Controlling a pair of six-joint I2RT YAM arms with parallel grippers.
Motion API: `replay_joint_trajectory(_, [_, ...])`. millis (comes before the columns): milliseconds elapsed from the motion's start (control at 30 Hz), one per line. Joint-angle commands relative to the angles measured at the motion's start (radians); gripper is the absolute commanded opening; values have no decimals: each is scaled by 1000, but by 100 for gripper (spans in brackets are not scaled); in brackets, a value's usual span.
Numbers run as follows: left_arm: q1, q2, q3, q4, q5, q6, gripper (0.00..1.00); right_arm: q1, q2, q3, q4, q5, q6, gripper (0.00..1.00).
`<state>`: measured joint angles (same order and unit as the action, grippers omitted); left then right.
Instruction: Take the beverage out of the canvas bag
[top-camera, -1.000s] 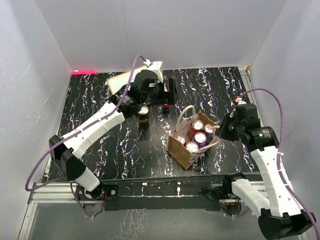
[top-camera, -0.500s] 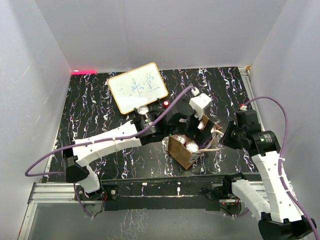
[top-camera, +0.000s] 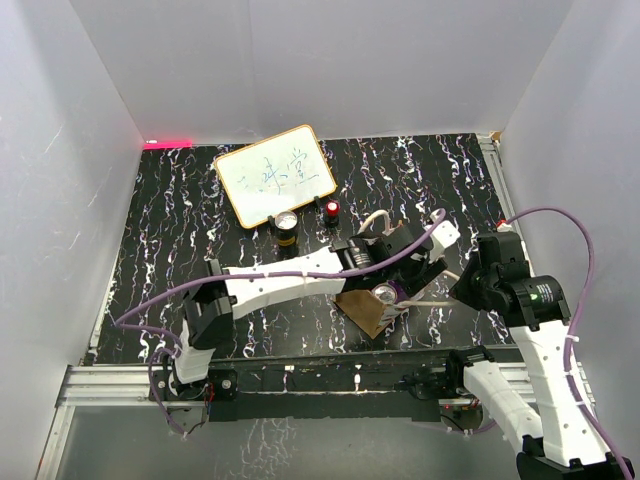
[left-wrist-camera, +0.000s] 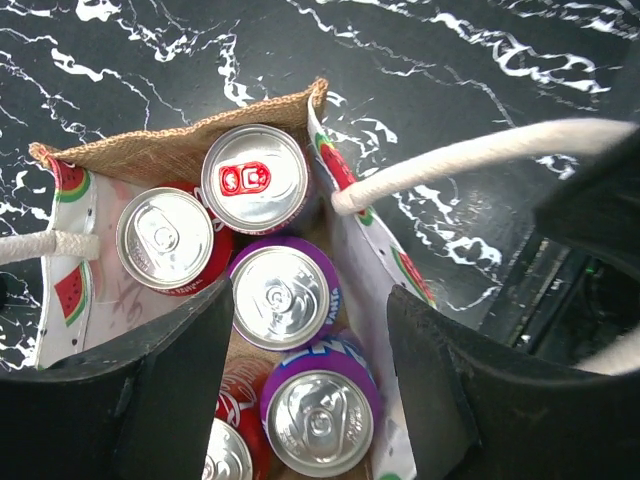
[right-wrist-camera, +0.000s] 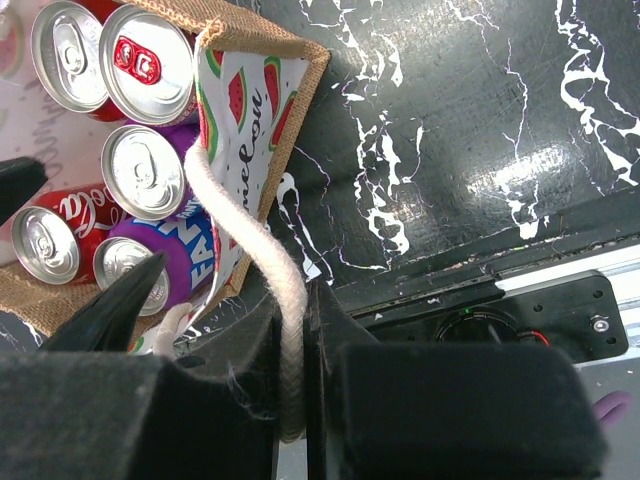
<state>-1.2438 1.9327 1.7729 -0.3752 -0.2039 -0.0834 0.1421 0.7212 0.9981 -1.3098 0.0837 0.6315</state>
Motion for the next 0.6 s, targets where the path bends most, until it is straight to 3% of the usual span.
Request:
replay_joint_trajectory(0, [16, 10, 75, 26, -57, 43, 60, 1, -17, 13, 7, 38, 3, 10])
replay_joint_trajectory(267, [48, 78, 92, 33, -86, 13, 62, 2, -31, 21, 7, 41, -23, 10])
replay_joint_trajectory(333, [59, 94, 105, 31, -91, 6, 68, 1, -31, 21, 8, 43, -30, 10])
replay_joint_trajectory(567, [67, 172, 176, 19, -16, 0, 74, 1, -28, 14, 30, 34, -54, 10])
